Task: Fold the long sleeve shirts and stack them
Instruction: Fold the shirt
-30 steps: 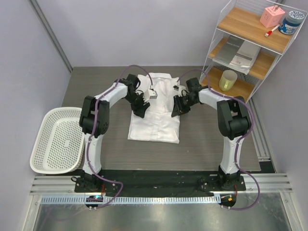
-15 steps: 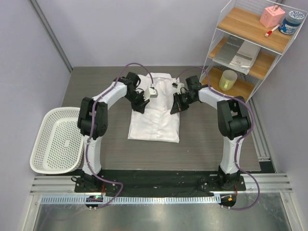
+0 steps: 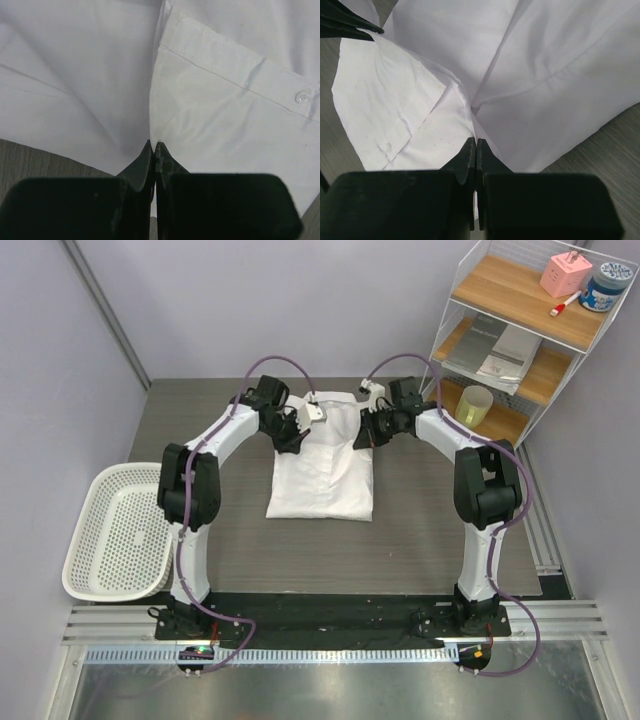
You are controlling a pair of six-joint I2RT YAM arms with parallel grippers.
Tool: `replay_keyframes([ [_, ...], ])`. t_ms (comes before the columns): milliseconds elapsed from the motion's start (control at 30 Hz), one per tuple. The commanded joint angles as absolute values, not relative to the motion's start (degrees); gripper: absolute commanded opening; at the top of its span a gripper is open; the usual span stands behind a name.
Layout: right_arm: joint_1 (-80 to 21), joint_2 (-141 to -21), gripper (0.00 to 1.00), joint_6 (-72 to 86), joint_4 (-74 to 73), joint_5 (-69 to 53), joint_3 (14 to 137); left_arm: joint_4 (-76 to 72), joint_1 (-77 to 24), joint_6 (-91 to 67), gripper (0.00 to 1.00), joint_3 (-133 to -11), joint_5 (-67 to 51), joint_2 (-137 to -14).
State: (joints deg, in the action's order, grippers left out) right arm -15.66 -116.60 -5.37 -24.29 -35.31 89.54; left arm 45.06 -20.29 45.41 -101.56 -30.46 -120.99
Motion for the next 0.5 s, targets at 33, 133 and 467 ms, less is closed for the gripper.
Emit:
replay_keyframes([
  [33,-15.0,-120.8,0.01,-6.6,-21.6,-32.5,93.7,38.6,-19.6,42.5,0.00,-104.4,-28.2,-123.5],
  [133,-15.0,-123.5,0.01,-5.4,-21.7,-31.9,95.3,39.3,-19.6,42.5,0.00,-105.6,-27.6,-125.5],
  [467,-14.9,-125.8,0.13,-4.6,-25.1,-30.2,97.2,39.1,-19.6,42.7,0.06,-105.6,-26.2,-128.7],
])
